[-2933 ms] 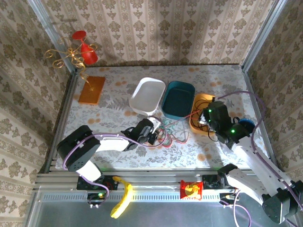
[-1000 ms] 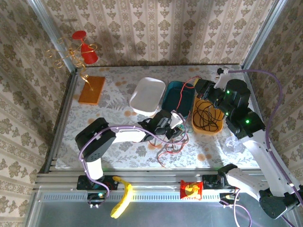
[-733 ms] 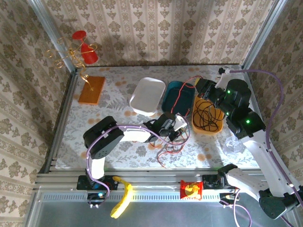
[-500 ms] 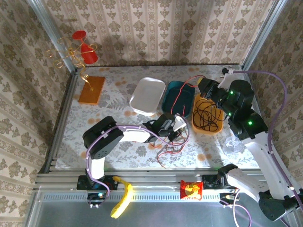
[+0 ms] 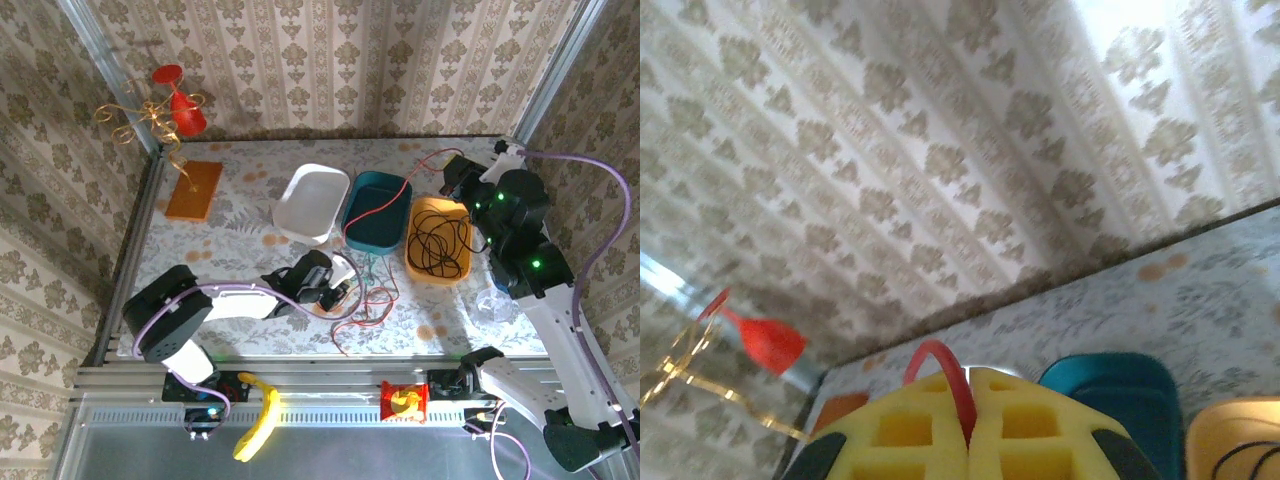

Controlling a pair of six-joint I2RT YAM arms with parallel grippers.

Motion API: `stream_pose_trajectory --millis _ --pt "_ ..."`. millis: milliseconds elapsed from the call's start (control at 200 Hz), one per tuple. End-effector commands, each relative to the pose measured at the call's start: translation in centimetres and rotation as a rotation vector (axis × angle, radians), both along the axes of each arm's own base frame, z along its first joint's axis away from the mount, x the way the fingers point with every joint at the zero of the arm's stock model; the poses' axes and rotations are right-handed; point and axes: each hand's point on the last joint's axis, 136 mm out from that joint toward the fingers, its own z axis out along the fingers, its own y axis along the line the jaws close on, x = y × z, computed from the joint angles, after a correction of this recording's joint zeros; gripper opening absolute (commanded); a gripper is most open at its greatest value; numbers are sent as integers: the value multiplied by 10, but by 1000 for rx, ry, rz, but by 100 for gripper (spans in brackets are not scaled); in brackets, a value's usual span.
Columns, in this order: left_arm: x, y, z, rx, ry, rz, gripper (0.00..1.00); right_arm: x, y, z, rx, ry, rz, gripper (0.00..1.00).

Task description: Untangle the cables

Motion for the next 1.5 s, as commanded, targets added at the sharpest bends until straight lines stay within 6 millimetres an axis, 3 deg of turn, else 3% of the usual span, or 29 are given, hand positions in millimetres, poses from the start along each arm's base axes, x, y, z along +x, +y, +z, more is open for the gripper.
stream_pose_trajectory --millis 0,115,315,430,685,830,965,1145,1370,1495 --pt "10 17 2 -40 20 108 0 -17 -41 38 -7 -116 -200 0" --pt "12 26 0 -40 21 137 0 -15 -42 40 4 -129 -189 0" --pt "18 31 2 -60 26 171 0 11 14 42 66 -150 103 0" --pt "19 32 0 -74 39 189 0 21 33 53 96 -183 190 0" --pt "23 36 -2 -63 42 231 0 47 40 52 70 -156 195 0" --pt "26 37 -1 -65 36 245 0 63 45 23 58 -75 197 0" --pt "28 37 0 -63 30 254 0 78 54 -31 14 43 185 0" --pt "28 38 1 -63 29 261 0 81 57 -95 -115 169 100 0" --pt "28 39 2 -61 29 265 0 79 31 -129 -172 250 -67 0" --pt "28 39 2 -63 28 264 0 81 37 -121 -162 225 -36 0"
